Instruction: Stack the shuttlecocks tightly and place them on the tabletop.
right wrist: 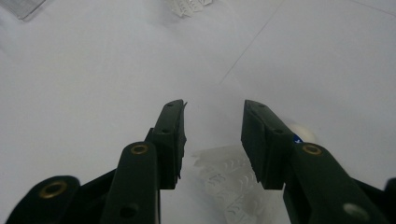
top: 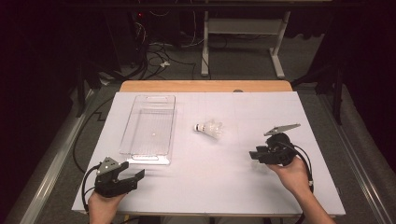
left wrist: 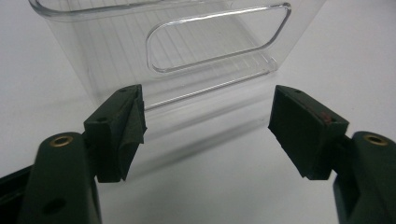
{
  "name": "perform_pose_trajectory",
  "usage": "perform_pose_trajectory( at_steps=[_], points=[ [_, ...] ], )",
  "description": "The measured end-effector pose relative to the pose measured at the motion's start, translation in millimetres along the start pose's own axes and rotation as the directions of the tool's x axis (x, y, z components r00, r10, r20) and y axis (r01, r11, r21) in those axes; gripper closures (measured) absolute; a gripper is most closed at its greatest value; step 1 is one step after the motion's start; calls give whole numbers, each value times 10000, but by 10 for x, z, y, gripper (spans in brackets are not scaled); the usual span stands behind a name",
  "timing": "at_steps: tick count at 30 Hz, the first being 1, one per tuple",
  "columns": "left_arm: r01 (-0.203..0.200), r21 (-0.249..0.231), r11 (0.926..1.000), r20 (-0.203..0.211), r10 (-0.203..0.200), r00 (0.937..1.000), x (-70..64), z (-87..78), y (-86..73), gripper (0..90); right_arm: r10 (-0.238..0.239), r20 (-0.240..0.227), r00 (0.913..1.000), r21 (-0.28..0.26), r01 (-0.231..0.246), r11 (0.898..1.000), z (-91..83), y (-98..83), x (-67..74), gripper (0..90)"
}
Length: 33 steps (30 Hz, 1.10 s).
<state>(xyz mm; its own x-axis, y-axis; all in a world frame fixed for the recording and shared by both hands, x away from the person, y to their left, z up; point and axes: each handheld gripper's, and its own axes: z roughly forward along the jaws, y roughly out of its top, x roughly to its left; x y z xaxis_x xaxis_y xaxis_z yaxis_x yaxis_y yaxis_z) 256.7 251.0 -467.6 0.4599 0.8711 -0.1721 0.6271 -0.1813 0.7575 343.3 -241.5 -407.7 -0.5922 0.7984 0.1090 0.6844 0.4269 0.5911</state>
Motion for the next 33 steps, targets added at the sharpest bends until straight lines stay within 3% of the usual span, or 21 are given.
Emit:
perform_pose_trajectory(
  at_steps=[18,33],
  points=[
    [53,23,10000,1,-53,10000,-4,-2,-2,282,104,94,9999,81,-105,9999,-94,-96,-57,589],
    [44,-4,10000,-9,-44,10000,-3,-7,-2,281,77,303,9995,301,-86,9995,-59,-128,-90,593]
  ],
)
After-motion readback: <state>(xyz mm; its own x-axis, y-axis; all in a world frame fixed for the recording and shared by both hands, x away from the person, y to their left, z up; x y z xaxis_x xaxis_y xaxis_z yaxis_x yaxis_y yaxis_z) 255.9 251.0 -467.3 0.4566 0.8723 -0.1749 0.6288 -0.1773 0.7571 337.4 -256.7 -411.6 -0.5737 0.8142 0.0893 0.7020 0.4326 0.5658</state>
